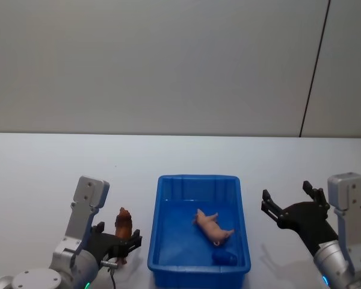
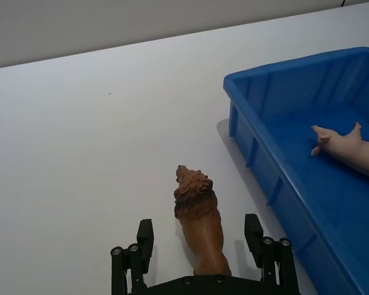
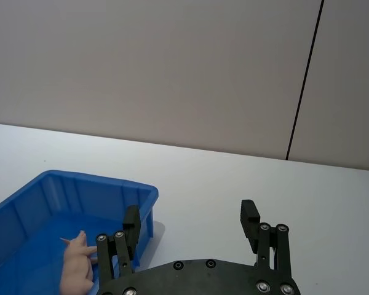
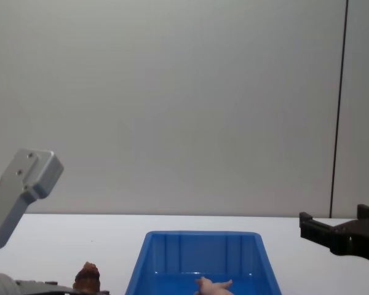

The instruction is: Pick up the two dolls from the table and place them into the box.

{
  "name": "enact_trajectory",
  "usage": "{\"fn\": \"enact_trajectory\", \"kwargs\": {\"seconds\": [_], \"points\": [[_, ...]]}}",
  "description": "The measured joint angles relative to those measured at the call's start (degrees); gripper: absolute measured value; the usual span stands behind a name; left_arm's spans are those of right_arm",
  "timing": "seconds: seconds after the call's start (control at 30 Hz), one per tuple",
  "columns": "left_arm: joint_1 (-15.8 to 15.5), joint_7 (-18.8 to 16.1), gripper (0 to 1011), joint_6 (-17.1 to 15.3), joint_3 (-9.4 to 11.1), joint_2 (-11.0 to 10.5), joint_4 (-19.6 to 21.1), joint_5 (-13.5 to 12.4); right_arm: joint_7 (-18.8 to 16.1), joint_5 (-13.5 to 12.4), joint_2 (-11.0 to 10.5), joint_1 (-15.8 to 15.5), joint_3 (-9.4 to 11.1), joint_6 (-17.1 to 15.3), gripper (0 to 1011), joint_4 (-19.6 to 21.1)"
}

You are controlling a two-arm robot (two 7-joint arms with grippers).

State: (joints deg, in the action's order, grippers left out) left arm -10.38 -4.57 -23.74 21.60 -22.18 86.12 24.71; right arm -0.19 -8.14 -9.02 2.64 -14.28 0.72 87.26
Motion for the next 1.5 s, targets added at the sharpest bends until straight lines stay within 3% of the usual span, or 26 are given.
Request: {"fn": "enact_trajectory", "kwargs": {"seconds": [0.17, 0.67, 0.97, 1.5], "points": [[-0.21, 0.96, 881, -0.25, -0.14, 0.19, -1.03, 0.16, 0.00, 0.00, 0.00, 0.00, 0.00, 0.00, 1001, 0.00], [-0.46, 2.91, 367, 0.69, -0.35, 0.75, -3.03, 0.89, 0.00, 0.00, 0.00, 0.00, 0.00, 0.00, 1001, 0.00], [-0.23, 3.13, 351, 3.03, -0.57, 0.82, -2.84, 0.99, 0.00, 0.00, 0.00, 0.00, 0.00, 0.00, 1001, 0.00], [0.12, 5.50, 351, 10.00, -1.58, 0.03, 1.56, -0.16, 0.00, 0.00, 0.00, 0.00, 0.00, 0.00, 1001, 0.00]]}}
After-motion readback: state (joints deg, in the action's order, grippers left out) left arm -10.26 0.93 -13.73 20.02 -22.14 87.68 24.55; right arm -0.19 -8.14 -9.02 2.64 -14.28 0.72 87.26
